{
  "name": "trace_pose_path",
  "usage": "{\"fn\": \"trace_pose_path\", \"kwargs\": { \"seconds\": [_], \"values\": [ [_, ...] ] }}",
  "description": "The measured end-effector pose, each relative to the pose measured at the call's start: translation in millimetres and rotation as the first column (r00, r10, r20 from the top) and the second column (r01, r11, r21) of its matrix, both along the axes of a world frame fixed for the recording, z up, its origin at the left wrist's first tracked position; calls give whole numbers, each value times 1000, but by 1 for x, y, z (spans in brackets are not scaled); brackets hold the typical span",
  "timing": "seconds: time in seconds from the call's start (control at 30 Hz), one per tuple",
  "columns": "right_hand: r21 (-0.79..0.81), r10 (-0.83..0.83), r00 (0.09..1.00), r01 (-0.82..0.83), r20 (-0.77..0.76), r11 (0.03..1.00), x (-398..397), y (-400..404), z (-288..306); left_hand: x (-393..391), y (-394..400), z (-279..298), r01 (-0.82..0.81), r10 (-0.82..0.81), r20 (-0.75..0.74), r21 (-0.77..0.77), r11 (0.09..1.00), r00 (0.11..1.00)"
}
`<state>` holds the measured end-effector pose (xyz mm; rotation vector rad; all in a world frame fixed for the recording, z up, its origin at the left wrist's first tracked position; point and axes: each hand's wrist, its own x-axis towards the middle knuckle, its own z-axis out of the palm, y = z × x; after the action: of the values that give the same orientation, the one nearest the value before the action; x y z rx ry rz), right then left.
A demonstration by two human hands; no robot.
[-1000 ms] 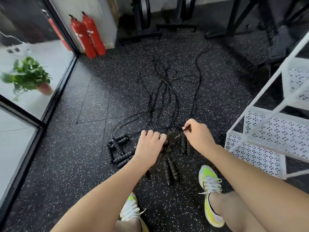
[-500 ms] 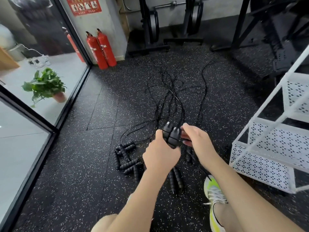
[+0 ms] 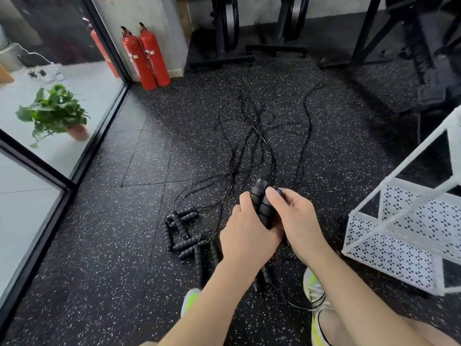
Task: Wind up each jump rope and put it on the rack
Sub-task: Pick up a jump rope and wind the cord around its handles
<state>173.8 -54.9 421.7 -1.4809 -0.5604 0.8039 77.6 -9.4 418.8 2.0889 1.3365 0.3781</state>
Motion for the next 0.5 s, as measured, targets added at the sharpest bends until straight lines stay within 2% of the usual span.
{"fn": "trace_pose_path", "kwargs": {
  "seconds": [0.17,0.23,0.3,0.33,0.4,0.43,0.5],
  "values": [
    [-56,57,998,-57,0,997,6,15,-4,4,20,-6,12,-11,10,-35,999,1000],
    [-156,104,986,-83,132,984,11,18,-4,2,28,-8,25,-22,34,-89,996,999],
    [-263,118,912,-12,394,965,18,17,-4,-1,39,-6,61,-45,93,-185,981,995],
    [-259,84,850,63,520,964,24,16,-2,-4,46,-5,99,-69,129,-245,964,989],
    [-143,-25,718,173,695,974,38,15,2,-10,58,-1,212,-165,165,-328,920,972],
    [-96,-37,666,162,745,982,45,16,4,-13,63,1,263,-219,164,-337,904,962],
    [-104,91,635,-17,767,994,56,20,5,-18,70,2,324,-289,155,-312,893,945]
  ]
}}
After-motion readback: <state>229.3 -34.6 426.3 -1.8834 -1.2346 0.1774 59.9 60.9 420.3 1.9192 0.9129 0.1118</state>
